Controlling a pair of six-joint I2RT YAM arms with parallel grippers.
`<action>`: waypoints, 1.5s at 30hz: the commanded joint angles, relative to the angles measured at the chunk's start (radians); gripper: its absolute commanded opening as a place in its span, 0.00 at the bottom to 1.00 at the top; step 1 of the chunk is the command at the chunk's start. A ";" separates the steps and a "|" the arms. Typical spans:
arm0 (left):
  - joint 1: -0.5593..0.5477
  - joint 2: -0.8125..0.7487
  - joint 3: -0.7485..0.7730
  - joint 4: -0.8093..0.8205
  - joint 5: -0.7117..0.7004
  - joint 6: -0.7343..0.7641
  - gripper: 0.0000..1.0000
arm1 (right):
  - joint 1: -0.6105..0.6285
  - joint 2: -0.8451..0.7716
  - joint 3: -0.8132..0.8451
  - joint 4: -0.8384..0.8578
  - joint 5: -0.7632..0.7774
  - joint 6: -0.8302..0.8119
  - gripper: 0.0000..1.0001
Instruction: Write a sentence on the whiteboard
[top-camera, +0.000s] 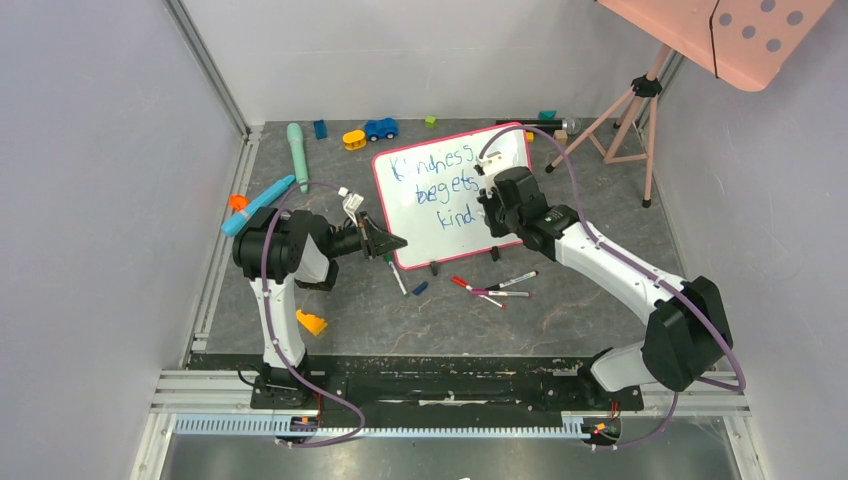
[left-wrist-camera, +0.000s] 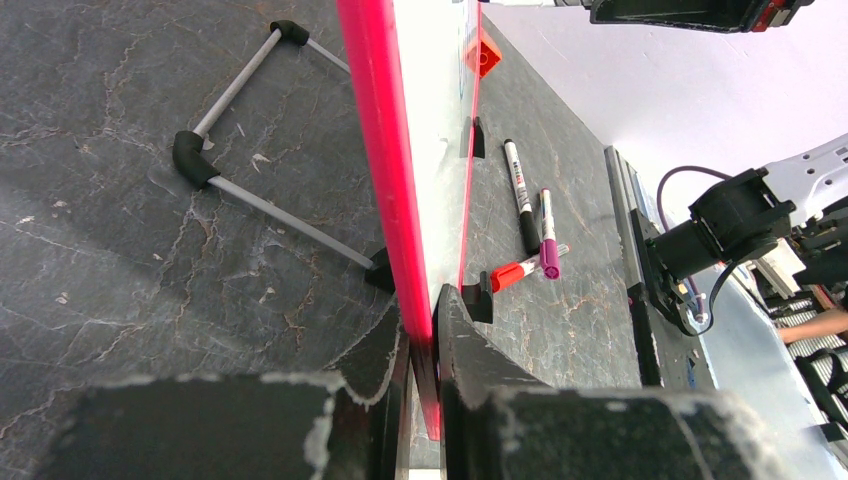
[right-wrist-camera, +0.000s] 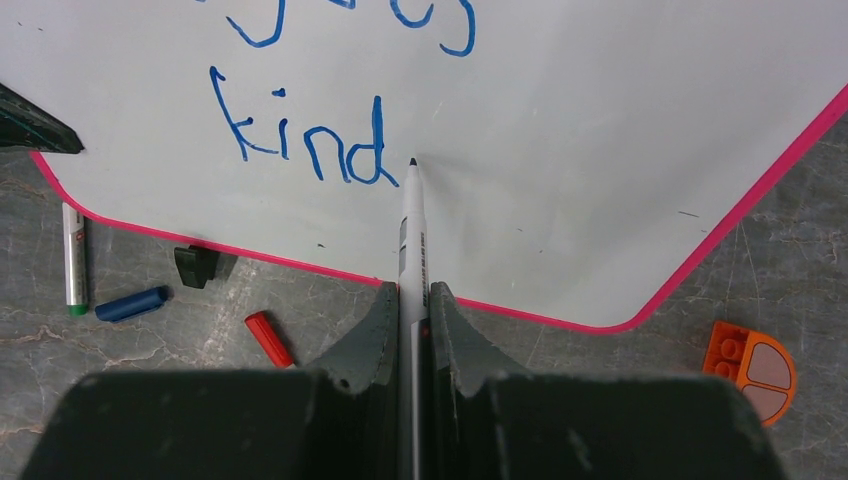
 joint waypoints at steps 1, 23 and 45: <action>0.021 0.059 0.003 0.027 -0.106 0.138 0.05 | -0.004 0.000 -0.001 0.047 -0.012 -0.009 0.00; 0.021 0.058 0.002 0.027 -0.106 0.138 0.05 | -0.004 0.027 -0.033 0.063 0.011 -0.007 0.00; 0.022 0.057 0.000 0.027 -0.112 0.142 0.05 | -0.011 0.057 0.031 0.066 0.037 -0.023 0.00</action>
